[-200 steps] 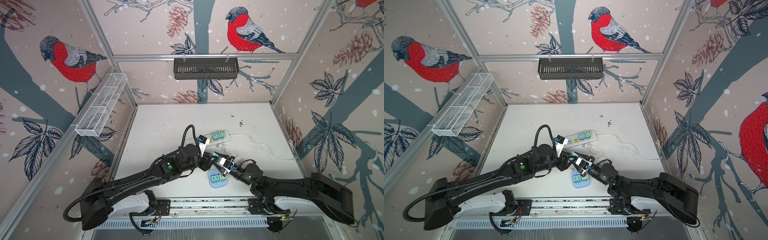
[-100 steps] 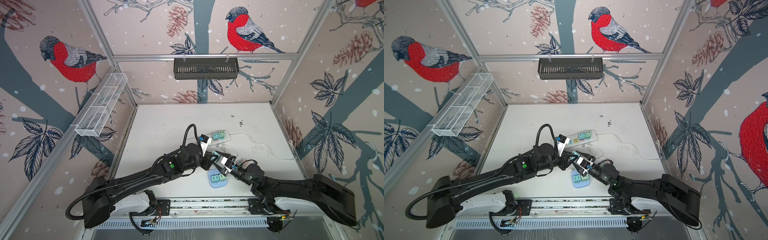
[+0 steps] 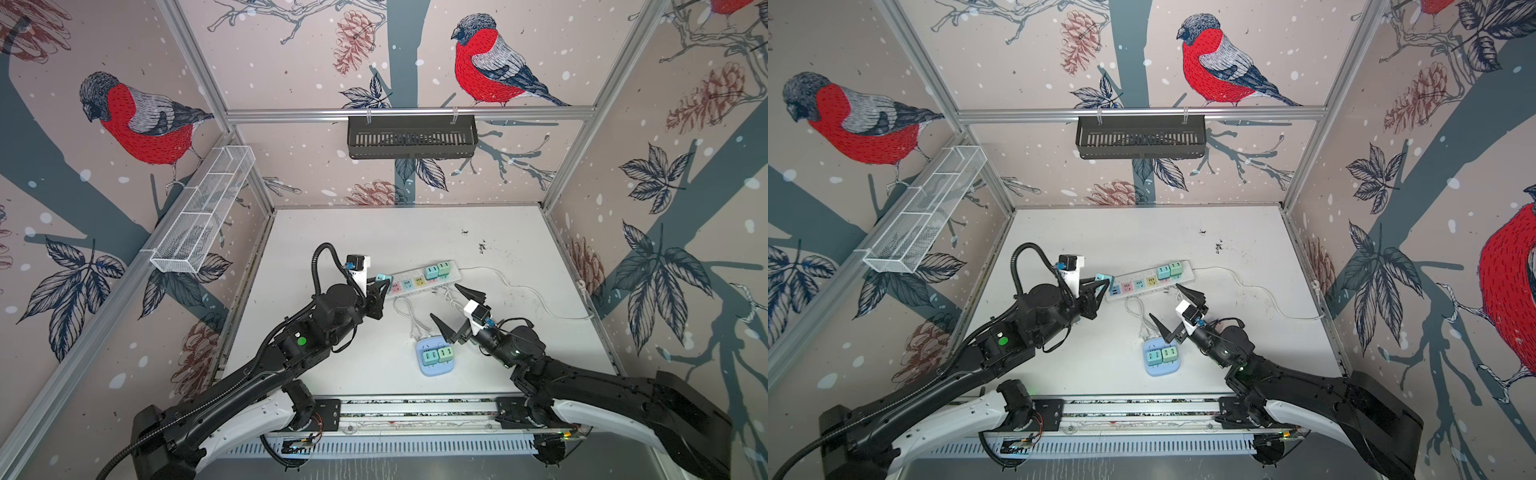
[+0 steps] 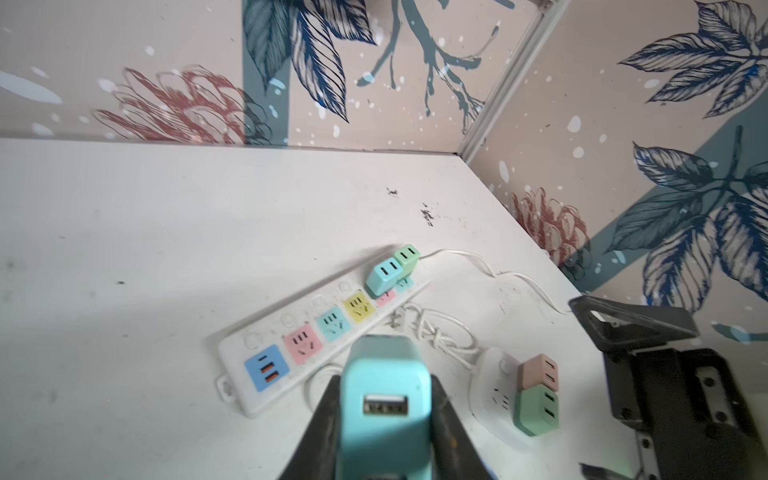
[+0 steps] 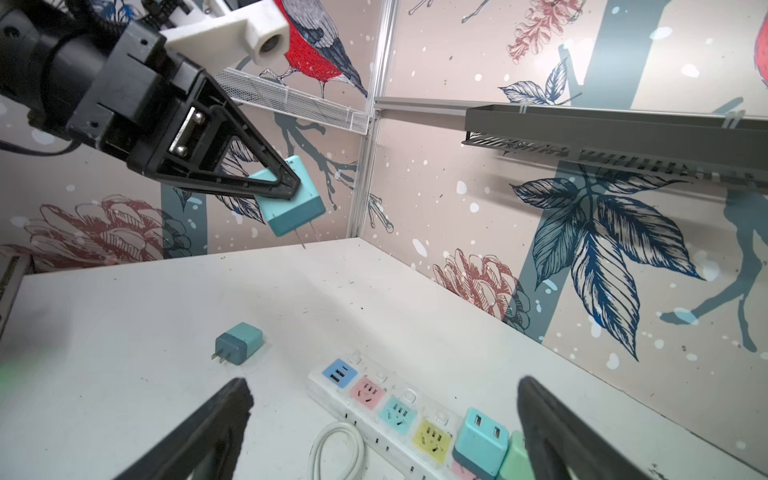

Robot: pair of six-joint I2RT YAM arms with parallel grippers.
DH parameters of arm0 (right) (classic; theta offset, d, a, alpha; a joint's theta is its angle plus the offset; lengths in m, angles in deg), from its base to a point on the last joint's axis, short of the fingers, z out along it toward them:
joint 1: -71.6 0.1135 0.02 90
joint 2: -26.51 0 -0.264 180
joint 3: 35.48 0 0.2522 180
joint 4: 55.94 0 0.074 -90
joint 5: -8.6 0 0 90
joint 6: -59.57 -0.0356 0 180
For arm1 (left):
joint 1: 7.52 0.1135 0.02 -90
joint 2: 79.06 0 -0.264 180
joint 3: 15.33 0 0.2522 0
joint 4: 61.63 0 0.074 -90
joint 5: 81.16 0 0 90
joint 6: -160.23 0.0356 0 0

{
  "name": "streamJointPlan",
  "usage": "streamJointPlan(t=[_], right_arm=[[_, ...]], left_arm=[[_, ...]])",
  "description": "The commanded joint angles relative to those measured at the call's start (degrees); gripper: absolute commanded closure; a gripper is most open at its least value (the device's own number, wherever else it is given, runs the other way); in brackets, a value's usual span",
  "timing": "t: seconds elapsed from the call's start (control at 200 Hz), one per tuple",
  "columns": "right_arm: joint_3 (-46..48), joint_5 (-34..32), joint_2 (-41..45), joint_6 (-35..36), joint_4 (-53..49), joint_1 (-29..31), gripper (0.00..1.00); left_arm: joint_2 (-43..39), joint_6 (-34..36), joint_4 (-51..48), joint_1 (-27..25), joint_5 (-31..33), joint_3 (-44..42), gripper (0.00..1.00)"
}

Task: Insert the plug
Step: 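Open the right gripper and draw it back while the left gripper holds the adapter, then carry the teal adapter with the left gripper over the socket beside the plugged teal adapter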

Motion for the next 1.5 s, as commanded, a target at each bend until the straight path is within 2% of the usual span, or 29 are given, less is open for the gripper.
streamJointPlan(t=[0.0,0.065,0.195,0.285,0.455,0.6,0.851,1.001,1.101,1.206,1.341,1.496], right_arm=[[1.23,-5.19,3.41,-3.99,-0.72,-0.82,0.00],[1.79,-6.28,5.47,-5.36,-1.81,-1.81,0.00],[1.99,-8.09,8.18,-8.23,-4.64,-3.98,0.00],[1.45,-11.91,9.03,-10.28,-7.37,-5.62,0.00],[-3.38,-16.44,6.78,-15.75,-19.70,-12.06,0.00],[-2.62,-17.26,4.60,-18.80,-18.73,-17.13,0.00],[-0.17,-23.73,5.28,-26.56,-18.77,-23.95,0.00],[-1.44,-22.62,5.14,-29.95,-23.36,-28.10,0.00],[-0.47,-18.23,4.78,-30.49,-21.30,-30.63,0.00],[-0.97,-17.08,2.91,-31.28,-21.03,-32.07,0.00],[-2.64,-15.74,-0.19,-31.46,-21.59,-32.54,0.00],[-2.96,-15.92,-0.78,-31.53,-21.45,-32.51,0.00]], left_arm=[[-2.39,5.43,1.73,0.07,4.52,-1.59,1.00],[-2.99,8.27,2.71,0.12,3.94,-2.51,1.00],[-2.14,16.75,4.81,0.11,-1.88,-4.03,1.00],[-0.44,19.96,5.63,0.06,-0.85,-4.06,1.00],[4.64,26.18,6.71,0.08,0.32,-3.06,1.00],[9.12,29.26,8.23,0.11,-1.39,-1.52,1.00],[12.39,38.53,14.21,0.08,-3.63,-3.67,1.00],[13.99,44.44,16.25,0.07,-9.04,-4.71,1.00],[15.16,47.63,17.76,0.06,-10.82,-5.25,1.00],[16.90,50.06,20.69,0.90,-13.30,-5.92,1.00],[21.49,49.53,17.54,7.25,-23.76,-1.91,1.00],[26.19,50.53,19.26,10.10,-24.91,-0.56,1.00]])
